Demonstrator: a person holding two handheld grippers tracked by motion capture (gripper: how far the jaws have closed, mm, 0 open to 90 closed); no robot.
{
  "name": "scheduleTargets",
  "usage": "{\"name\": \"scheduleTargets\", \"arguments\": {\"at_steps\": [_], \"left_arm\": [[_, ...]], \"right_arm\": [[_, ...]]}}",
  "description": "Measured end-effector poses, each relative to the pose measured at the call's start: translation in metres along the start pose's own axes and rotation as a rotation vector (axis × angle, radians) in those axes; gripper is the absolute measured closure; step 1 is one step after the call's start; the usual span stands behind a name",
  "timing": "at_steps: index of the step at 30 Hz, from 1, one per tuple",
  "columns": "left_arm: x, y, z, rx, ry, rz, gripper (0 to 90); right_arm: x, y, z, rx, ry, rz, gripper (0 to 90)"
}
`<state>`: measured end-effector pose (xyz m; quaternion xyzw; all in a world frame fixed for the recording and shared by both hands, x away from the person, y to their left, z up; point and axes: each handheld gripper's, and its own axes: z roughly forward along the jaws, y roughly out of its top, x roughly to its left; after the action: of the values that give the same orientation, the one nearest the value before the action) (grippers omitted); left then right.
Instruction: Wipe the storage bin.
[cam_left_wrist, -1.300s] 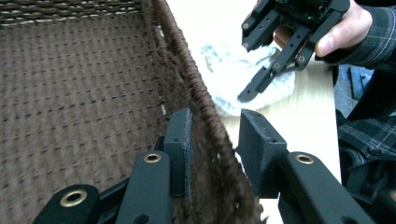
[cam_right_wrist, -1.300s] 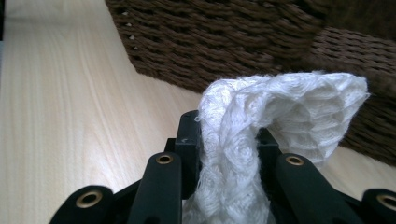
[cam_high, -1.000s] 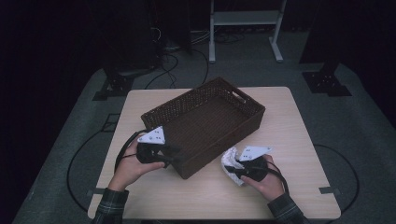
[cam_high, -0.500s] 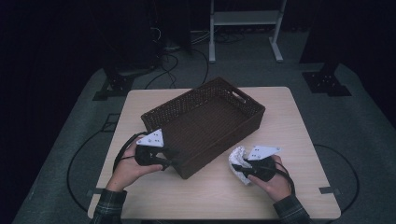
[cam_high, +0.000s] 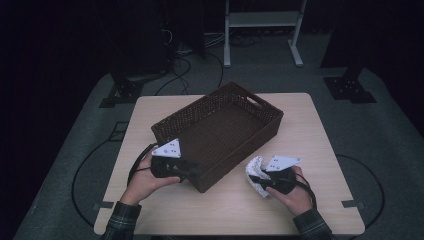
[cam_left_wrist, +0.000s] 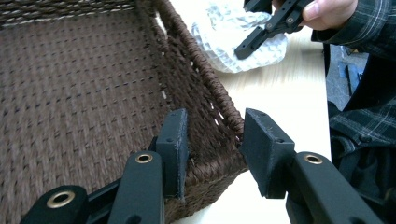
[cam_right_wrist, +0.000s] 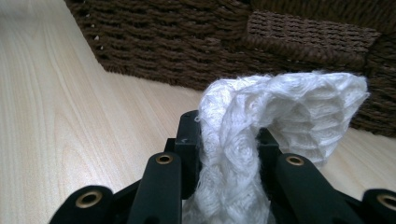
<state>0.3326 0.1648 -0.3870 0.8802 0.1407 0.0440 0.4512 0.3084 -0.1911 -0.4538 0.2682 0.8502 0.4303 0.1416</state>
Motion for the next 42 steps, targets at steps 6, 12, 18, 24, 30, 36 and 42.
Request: {"name": "scheduleTargets", "arguments": {"at_steps": [6,12,18,24,30,36,42], "left_arm": [[0.000,0.005,0.008,0.029,0.035,0.014,58.3],[0.001,0.004,-0.005,0.021,0.019,0.014,55.4],[0.002,-0.001,-0.013,0.051,0.014,0.021,52.8],[0.003,-0.002,-0.005,0.036,-0.008,0.009,54.0],[-0.003,0.005,0.013,0.022,-0.035,0.022,55.4],[-0.006,0.015,0.031,0.022,-0.065,0.031,56.1],[-0.008,0.023,0.045,0.033,-0.074,0.038,56.6]], "right_arm": [[-0.002,-0.001,-0.004,-0.005,-0.008,0.009,70.7],[-0.005,-0.005,-0.010,-0.013,-0.018,0.022,70.7],[-0.004,-0.005,-0.009,-0.011,-0.018,0.018,70.7],[-0.004,-0.005,-0.009,-0.008,-0.018,0.019,70.6],[-0.004,-0.005,-0.010,-0.009,-0.022,0.022,70.6],[-0.007,-0.006,-0.013,-0.010,-0.031,0.026,70.7],[-0.010,-0.010,-0.018,-0.012,-0.046,0.039,70.6]]}}
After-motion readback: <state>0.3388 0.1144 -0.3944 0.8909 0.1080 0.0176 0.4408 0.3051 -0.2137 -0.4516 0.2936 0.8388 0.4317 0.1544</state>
